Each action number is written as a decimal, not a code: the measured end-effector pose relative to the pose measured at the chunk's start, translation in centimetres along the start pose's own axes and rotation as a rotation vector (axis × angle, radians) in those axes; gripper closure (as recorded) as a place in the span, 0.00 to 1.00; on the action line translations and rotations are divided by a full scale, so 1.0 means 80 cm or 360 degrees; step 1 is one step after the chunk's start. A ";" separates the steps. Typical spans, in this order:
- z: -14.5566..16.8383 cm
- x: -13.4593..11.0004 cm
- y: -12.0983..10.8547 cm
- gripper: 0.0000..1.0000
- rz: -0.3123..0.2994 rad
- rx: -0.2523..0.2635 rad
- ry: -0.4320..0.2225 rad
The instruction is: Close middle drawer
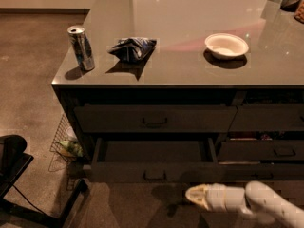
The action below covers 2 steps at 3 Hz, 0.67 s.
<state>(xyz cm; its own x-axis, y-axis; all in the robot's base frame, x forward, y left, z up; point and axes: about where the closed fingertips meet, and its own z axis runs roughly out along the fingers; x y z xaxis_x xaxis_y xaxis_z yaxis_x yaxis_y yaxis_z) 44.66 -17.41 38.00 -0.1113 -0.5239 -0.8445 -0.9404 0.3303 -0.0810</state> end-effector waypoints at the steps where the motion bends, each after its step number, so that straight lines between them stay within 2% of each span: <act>1: 0.030 -0.008 -0.075 1.00 -0.0081 -0.0069 -0.0028; 2: 0.047 -0.015 -0.141 1.00 -0.0156 -0.0111 -0.0072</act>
Offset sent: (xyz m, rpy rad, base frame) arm 0.2156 -0.0401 0.0209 0.0062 -0.1563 0.0999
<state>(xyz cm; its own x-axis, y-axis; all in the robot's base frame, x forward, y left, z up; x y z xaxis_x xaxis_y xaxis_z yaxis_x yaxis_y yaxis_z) 56.64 -17.57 37.95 -0.0047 -0.5144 -0.8575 -0.9663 0.2230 -0.1284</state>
